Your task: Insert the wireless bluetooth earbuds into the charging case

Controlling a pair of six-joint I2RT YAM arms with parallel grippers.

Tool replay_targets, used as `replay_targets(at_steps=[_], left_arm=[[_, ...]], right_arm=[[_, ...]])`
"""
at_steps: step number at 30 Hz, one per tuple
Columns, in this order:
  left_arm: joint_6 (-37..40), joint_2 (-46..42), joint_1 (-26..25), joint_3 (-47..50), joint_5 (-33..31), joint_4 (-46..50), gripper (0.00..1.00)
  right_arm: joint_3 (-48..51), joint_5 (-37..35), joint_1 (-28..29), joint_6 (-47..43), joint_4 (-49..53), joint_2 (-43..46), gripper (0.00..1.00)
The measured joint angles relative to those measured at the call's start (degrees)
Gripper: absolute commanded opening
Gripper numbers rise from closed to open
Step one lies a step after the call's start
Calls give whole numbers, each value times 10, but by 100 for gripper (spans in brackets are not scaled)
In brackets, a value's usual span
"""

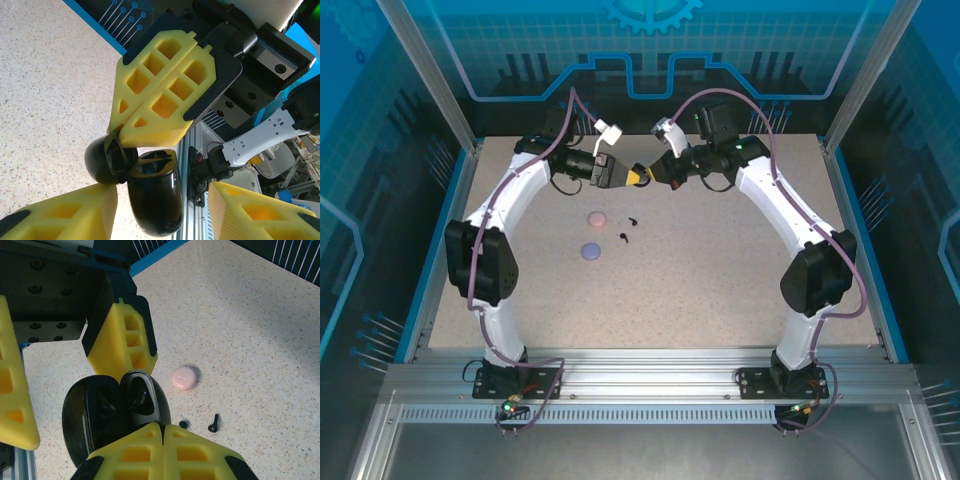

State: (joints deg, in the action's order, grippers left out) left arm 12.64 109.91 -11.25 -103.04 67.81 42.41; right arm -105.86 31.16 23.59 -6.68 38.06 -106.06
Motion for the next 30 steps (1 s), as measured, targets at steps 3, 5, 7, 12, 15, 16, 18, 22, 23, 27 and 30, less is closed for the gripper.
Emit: replay_targets(at_steps=[3,5,7,12,15,16,18,22,23,27,30], left_arm=[[0,0,-2,0,0,4,46],[0,0,-4,0,0,4,43],[0,0,-5,0,0,5,37],[0,4,-4,0,0,6,27],[2,4,-4,0,0,7,20],[2,4,-4,0,0,8,16],[5,4,-4,0,0,8,11],[6,3,-3,2,0,6,7],[3,1,-3,8,0,-2,6],[-24,-20,-2,60,-12,-61,4],[-54,-47,0,110,-28,-111,3]], right_arm=[[0,0,0,0,0,-2,0],[0,0,0,0,0,-3,0],[0,0,0,1,0,-3,0],[-4,3,0,2,0,-3,0],[-4,2,0,2,0,-3,0],[-4,1,0,4,0,-3,6],[-5,-1,0,11,-1,-3,20],[-5,-26,-3,29,-8,-2,46],[-4,-32,-4,34,-10,-2,48],[26,-40,0,63,-36,23,56],[73,-51,4,90,-53,74,59]])
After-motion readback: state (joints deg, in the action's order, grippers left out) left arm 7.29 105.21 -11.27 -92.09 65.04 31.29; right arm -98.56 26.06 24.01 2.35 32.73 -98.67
